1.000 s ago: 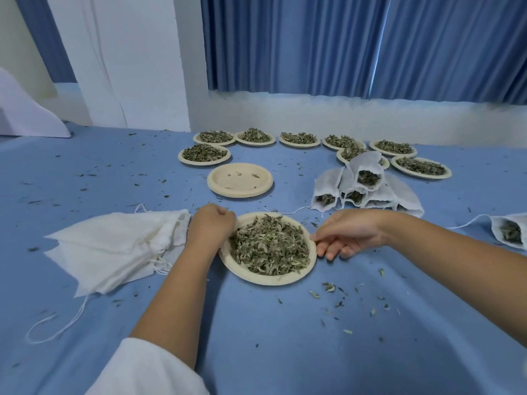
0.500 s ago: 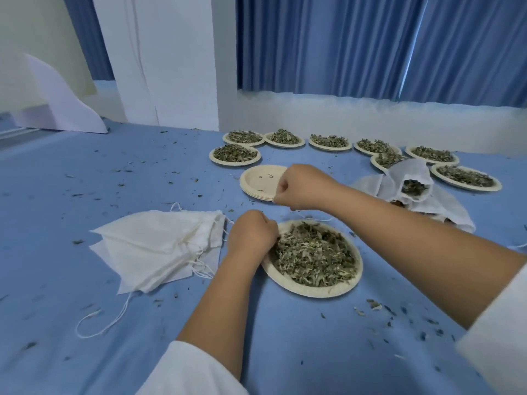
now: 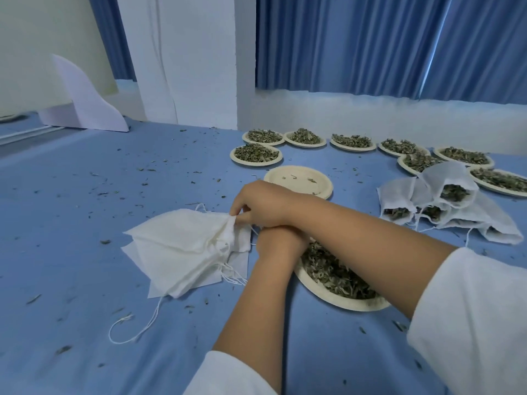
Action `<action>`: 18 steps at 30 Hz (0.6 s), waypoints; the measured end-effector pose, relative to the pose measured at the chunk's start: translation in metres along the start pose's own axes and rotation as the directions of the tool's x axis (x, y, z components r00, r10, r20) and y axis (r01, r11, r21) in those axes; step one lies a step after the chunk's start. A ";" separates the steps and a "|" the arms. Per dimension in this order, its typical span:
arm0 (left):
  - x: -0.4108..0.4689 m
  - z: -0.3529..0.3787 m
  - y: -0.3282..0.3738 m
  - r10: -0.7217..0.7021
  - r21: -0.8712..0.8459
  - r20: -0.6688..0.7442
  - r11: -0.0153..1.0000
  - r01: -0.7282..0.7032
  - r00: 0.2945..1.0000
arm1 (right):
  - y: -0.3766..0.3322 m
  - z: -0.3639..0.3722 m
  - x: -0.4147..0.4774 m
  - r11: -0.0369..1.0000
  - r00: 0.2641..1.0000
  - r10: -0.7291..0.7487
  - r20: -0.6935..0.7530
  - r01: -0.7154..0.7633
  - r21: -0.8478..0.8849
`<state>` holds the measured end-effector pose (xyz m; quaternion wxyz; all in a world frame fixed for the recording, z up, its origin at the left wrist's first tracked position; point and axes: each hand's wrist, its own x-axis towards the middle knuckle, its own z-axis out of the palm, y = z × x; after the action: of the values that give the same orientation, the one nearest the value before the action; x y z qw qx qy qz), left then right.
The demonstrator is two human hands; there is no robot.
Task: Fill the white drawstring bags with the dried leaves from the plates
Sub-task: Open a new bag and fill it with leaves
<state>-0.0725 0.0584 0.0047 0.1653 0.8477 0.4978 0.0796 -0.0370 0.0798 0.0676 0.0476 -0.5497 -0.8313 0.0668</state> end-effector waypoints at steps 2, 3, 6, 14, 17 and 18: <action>0.004 0.001 0.001 -0.064 -0.072 -0.039 0.996 0.061 0.997 | 0.004 -0.006 -0.006 0.999 1.000 -0.004 -0.001 0.004 0.040; 0.004 0.000 0.002 -0.106 -0.163 -0.070 0.982 0.094 0.992 | 0.006 -0.010 -0.009 0.998 1.000 -0.003 -0.013 0.004 0.058; 0.003 -0.001 0.003 -0.176 -0.442 -0.181 0.894 0.080 0.968 | 0.014 -0.022 -0.018 0.986 0.993 0.031 -0.111 -0.012 0.168; 0.002 -0.010 0.005 -0.304 -0.871 -0.145 0.490 0.024 0.942 | 0.021 -0.051 -0.028 0.884 0.952 0.168 -0.256 -0.030 0.467; 0.003 -0.008 0.006 -0.301 -0.896 -0.128 0.444 0.020 0.945 | 0.022 -0.053 -0.025 0.912 0.931 0.236 -0.279 -0.113 0.395; 0.003 -0.007 0.006 -0.307 -0.905 -0.126 0.425 0.017 0.943 | 0.022 -0.053 -0.024 0.897 0.909 0.278 -0.311 -0.130 0.423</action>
<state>-0.0686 0.0599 0.0130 0.5242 0.5594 0.4777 0.4290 0.0002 0.0698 0.1160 0.3026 -0.6171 -0.7139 0.1342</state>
